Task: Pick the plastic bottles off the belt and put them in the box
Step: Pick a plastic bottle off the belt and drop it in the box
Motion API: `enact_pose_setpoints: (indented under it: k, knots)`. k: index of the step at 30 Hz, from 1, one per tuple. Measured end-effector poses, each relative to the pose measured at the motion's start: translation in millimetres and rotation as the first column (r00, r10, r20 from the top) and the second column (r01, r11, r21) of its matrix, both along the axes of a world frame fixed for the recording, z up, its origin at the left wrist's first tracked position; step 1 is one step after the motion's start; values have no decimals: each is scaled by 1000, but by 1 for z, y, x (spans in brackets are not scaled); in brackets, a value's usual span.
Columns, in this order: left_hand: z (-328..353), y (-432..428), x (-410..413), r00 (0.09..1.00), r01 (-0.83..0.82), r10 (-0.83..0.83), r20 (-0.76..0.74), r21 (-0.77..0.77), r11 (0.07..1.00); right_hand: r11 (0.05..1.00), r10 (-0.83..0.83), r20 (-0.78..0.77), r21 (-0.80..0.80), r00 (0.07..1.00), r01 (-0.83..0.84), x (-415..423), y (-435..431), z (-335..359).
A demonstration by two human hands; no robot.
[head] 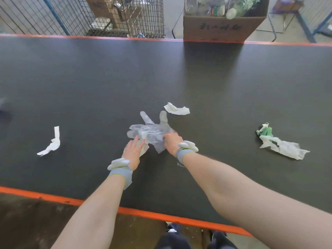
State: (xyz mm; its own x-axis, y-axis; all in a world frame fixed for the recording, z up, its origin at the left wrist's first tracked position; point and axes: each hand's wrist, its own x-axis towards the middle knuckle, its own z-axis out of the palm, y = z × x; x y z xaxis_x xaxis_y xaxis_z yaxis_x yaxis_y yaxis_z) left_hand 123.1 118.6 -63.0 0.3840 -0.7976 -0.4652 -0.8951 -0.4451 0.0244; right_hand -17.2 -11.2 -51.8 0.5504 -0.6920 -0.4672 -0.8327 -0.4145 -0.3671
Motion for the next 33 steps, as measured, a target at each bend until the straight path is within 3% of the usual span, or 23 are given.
enact_pose_setpoints:
  k: [3, 6, 11, 12, 14, 18, 21, 25, 30, 33]
  knots:
    - [6, -10, -5, 995, -82, 83, 53, -17, 996, 997, -52, 36, -62, 998, 54, -7, -2, -4]
    - [9, -7, -6, 986, -139, 138, 92, 3, 990, 994, 85, -7, -68, 996, -85, -13, -4, -4]
    - [8, 23, 1, 951, -303, 296, 94, 75, 950, 968, 242, -210, 111, 947, -223, -18, 8, -17]
    - [7, 30, 3, 939, -340, 332, 94, 91, 936, 969, 243, -232, 91, 942, -228, -20, 11, -18]
    - [5, 41, 9, 919, -394, 389, 69, 97, 914, 990, 138, -138, 60, 981, -131, -23, 13, -9]
    - [9, 53, 18, 926, -369, 368, 82, 4, 929, 999, 26, -17, -46, 1000, -27, -20, 10, 6]
    - [12, 55, 21, 920, -386, 385, 69, 0, 923, 999, -13, -108, -38, 994, 9, -13, 11, 10]
    - [15, 55, 18, 927, -368, 364, 88, 27, 929, 997, 56, -221, -37, 974, -66, -16, 15, 11]
    - [22, 56, 25, 911, -376, 382, 154, -65, 924, 993, 107, -157, -39, 982, -115, -12, 22, 10]
    - [28, 53, 34, 891, -426, 439, 113, -119, 897, 996, 85, -116, 1, 990, -86, -2, 20, 11]
